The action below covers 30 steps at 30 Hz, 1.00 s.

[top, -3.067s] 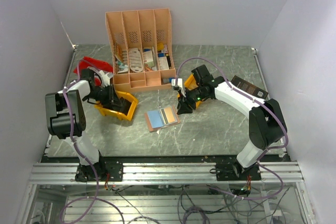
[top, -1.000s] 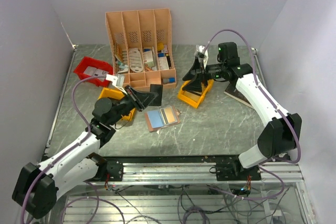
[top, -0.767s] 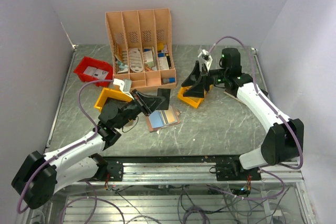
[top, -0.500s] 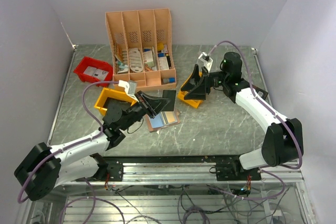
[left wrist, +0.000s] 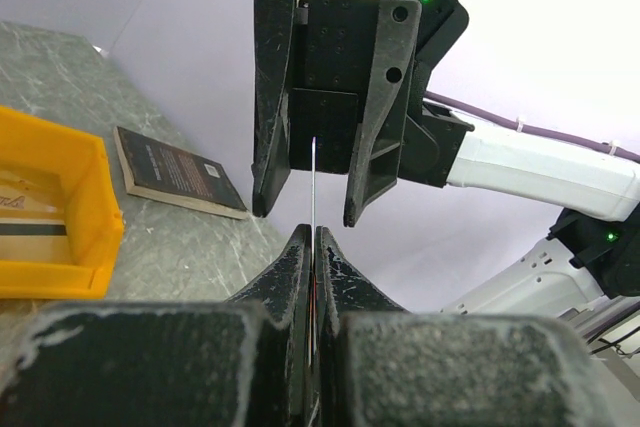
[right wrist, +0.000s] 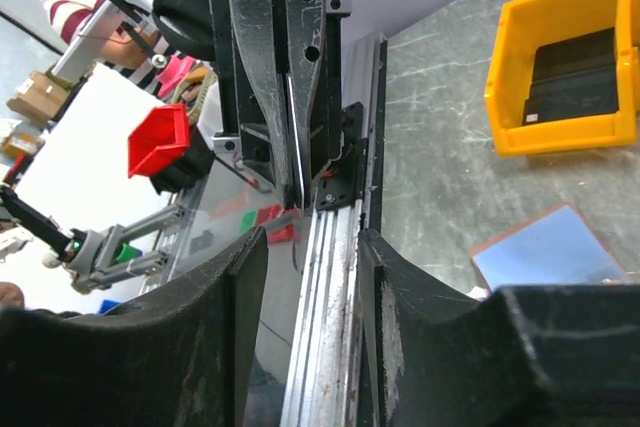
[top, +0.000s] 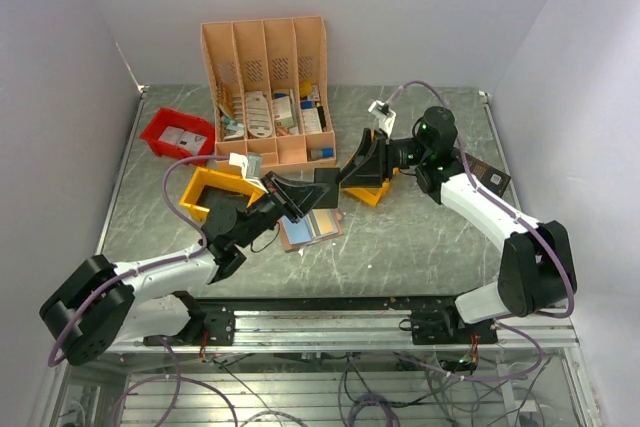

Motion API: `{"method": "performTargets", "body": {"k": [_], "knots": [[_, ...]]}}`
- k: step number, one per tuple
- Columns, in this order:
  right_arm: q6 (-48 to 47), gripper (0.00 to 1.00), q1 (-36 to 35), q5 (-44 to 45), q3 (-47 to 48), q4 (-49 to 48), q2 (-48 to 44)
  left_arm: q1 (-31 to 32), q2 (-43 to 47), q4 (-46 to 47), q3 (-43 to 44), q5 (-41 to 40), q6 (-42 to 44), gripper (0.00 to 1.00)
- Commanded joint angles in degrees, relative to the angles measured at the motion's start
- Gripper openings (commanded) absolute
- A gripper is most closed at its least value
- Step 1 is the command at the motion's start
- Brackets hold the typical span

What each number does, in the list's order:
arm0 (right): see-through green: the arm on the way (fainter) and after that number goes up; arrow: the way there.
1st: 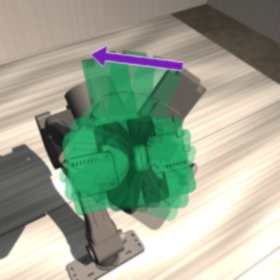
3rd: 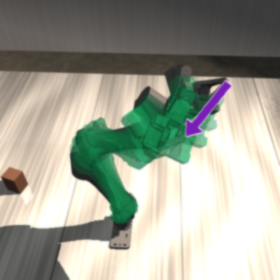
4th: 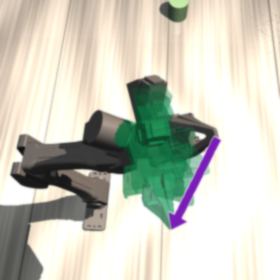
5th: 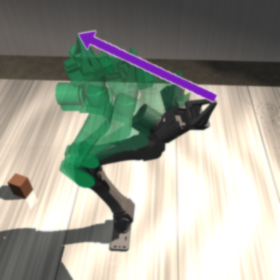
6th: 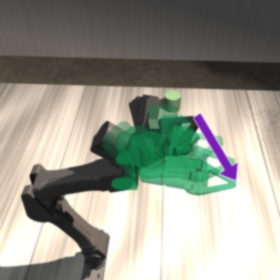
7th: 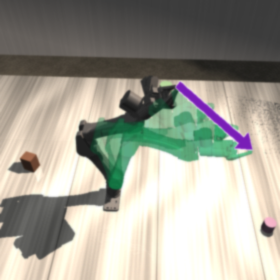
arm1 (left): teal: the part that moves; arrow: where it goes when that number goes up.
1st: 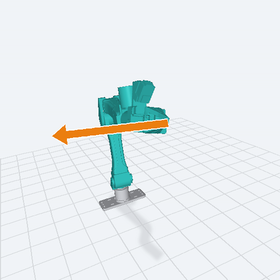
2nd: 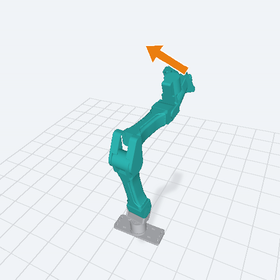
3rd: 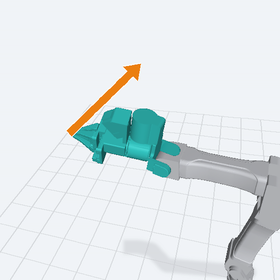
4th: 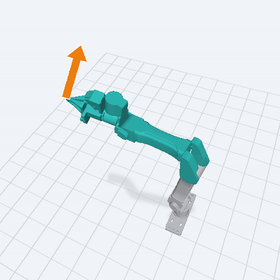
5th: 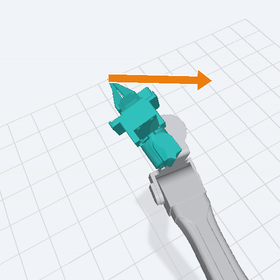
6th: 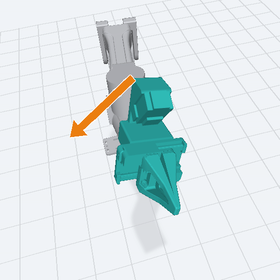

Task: Put the credit cards into the card holder
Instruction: Pick up the credit card from the storage box.

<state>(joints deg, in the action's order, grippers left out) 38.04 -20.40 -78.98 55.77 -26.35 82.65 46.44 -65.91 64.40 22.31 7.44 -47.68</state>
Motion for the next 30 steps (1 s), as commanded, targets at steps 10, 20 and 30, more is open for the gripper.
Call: {"method": "performTargets", "body": {"k": [10, 20, 30], "knots": [[11.3, 0.22, -2.2, 1.6, -0.2, -12.0, 1.7, 1.1, -1.3, 5.5, -0.6, -2.5, 0.3, 0.07], [11.1, 0.0, -3.1, 0.6, -0.1, -11.8, 2.7, 1.1, -1.9, 5.5, -1.0, -2.4, 0.6, 0.07], [-5.4, 0.0, -1.1, 1.1, 0.1, 5.0, 3.4, 1.1, 13.8, -18.0, -6.3, -10.9, 6.0, 0.44]]}}
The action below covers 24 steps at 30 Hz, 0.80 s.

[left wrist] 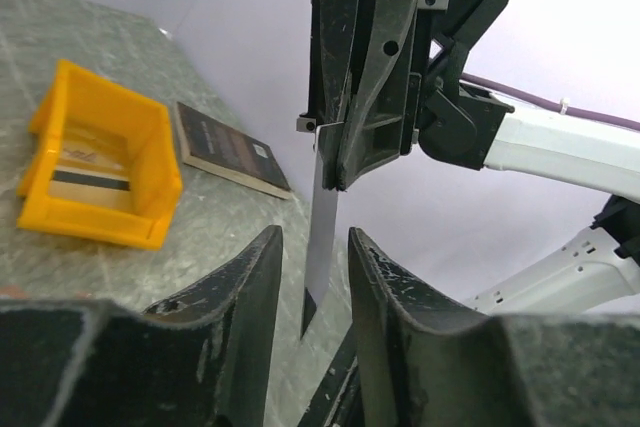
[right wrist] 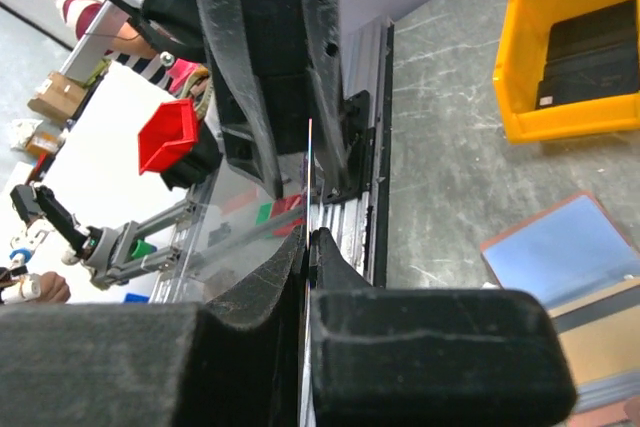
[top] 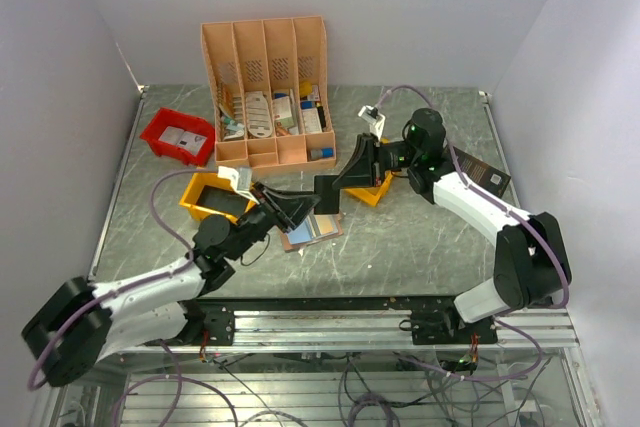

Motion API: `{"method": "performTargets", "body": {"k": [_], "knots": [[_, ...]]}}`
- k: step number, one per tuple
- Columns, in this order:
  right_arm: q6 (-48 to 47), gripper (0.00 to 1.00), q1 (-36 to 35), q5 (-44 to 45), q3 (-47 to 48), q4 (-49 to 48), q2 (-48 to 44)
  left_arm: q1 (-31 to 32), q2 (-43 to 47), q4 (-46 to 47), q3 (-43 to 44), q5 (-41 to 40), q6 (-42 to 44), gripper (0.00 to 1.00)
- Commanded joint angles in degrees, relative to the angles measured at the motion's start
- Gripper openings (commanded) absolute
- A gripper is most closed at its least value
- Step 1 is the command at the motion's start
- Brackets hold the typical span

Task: Put the credit cards into the card holder
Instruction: Pick up the credit card from the storage box.

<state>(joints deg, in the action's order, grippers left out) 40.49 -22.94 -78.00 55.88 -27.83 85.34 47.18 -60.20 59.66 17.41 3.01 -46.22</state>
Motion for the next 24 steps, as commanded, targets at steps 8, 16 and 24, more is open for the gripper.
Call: {"method": "performTargets", "body": {"k": [8, 16, 24], "knots": [[-37.5, 0.0, 2.9, 7.4, 6.9, 36.2, 6.3, 0.2, 26.0, -45.2, -2.2, -13.9, 6.1, 0.65], [-38.5, 0.0, 1.7, 13.0, 9.0, 39.4, 15.1, 0.2, 16.3, -45.6, -1.8, -12.2, 2.4, 0.68], [-37.4, 0.0, -0.5, 16.7, 9.8, 38.0, 20.8, -0.7, -1.2, -43.0, 2.9, -11.1, 3.0, 0.37]]}}
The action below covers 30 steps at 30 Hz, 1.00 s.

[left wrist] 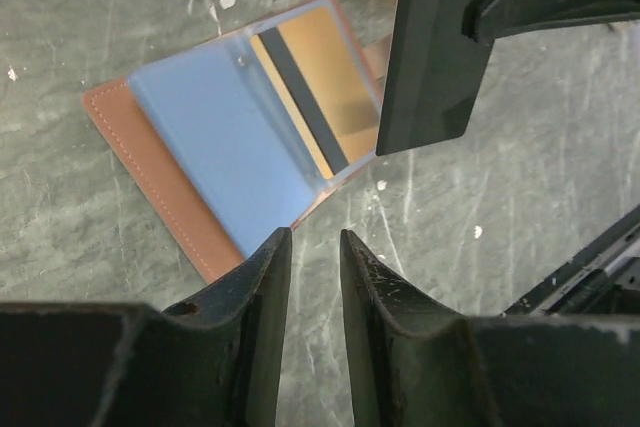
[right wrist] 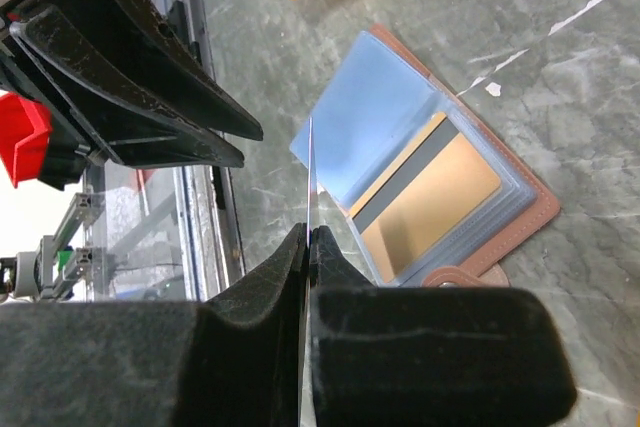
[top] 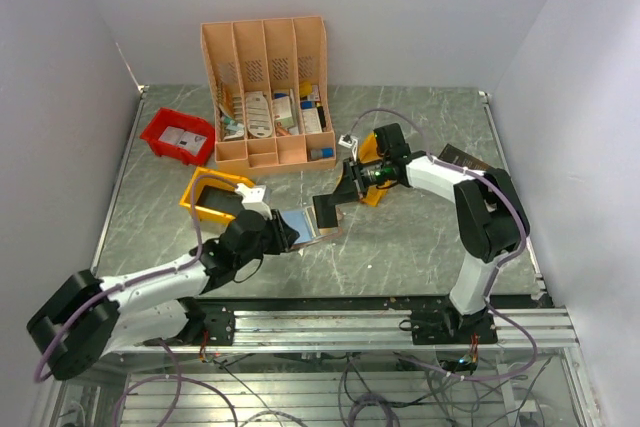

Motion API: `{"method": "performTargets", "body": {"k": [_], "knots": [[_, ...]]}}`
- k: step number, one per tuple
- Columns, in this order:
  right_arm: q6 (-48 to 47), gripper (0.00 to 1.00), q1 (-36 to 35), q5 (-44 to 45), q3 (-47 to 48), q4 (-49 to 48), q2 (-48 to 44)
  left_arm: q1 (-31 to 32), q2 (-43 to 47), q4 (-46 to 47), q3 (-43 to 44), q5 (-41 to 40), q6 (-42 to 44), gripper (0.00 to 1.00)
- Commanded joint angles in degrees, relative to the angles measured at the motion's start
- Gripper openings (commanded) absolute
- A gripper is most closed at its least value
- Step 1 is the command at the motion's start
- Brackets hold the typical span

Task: Put the credit cards into the card holder
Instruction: Pick up the credit card from the storage box, then insert the credit card into the card holder.

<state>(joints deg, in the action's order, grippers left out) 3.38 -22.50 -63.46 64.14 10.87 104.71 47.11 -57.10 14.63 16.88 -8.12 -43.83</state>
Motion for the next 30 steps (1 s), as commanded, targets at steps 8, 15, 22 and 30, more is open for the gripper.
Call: {"method": "performTargets", "body": {"k": [8, 15, 22, 30], "knots": [[1.2, 0.0, -1.9, 3.2, 4.2, -0.1, 6.0, -4.1, -10.1, 5.4, 3.3, 2.6, 1.0, 0.29], [1.4, 0.0, -1.9, 2.7, 7.4, 2.0, 9.5, -5.3, -11.3, 7.3, 1.5, 3.5, 0.8, 0.28], [2.2, 0.0, -2.6, 2.0, 7.5, 1.5, 10.6, -5.5, -12.1, 7.1, 0.9, 3.1, 1.3, 0.28], [4.6, 0.0, -2.6, 1.7, 7.0, -0.1, 12.7, -5.6, -15.2, 8.3, 0.6, 3.1, 1.5, 0.25]]}}
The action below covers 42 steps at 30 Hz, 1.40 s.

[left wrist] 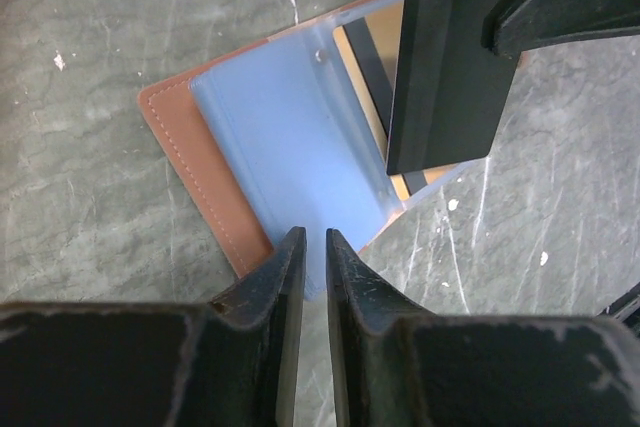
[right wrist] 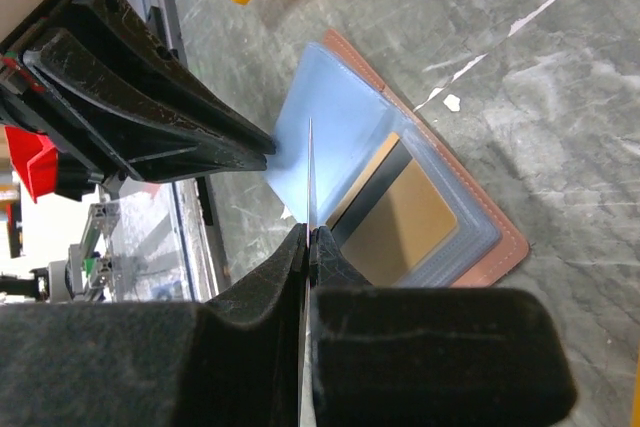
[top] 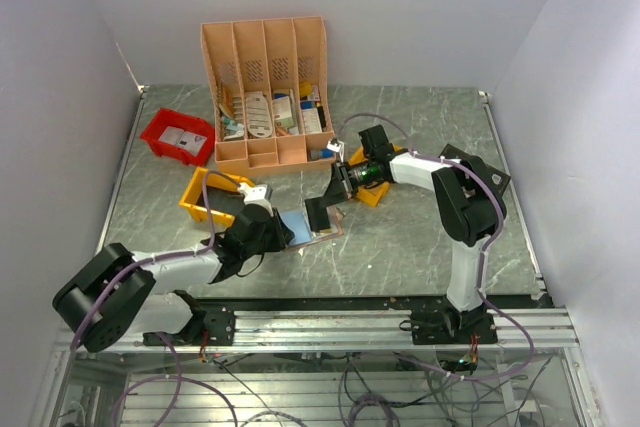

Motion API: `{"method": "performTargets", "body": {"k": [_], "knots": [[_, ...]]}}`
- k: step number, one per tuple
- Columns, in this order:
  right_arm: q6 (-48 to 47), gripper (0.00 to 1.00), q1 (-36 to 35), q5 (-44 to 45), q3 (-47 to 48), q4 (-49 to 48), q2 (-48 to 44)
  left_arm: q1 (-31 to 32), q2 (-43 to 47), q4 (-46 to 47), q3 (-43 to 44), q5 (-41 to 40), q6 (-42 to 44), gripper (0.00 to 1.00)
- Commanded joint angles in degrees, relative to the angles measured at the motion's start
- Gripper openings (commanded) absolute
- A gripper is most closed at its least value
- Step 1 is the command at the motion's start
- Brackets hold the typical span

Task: Put the credit cards into the card holder
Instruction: Insert the credit card into the card holder.

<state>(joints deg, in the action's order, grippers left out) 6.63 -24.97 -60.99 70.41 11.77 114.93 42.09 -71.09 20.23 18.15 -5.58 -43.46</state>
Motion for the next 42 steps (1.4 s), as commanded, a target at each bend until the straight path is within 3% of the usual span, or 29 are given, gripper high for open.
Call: {"method": "performTargets", "body": {"k": [1, 7, 26, 42], "knots": [[1.7, 0.0, -0.2, -0.7, 0.8, -1.0, 2.7, -0.5, -1.5, 2.3, -0.5, 0.4, 1.3, 0.24], [3.2, 0.0, -0.4, -0.3, 0.5, -1.3, 3.5, -0.5, -2.9, 0.0, -1.0, -0.9, 1.4, 0.15], [3.6, 0.0, -1.9, 7.8, 0.9, 1.2, 3.4, -0.5, -5.5, -1.8, -1.4, -1.9, 2.0, 0.13], [2.8, 0.0, -2.7, 13.2, 0.8, 1.4, -0.8, -0.7, -2.1, -5.4, -1.4, -3.5, 2.7, 0.1]]}}
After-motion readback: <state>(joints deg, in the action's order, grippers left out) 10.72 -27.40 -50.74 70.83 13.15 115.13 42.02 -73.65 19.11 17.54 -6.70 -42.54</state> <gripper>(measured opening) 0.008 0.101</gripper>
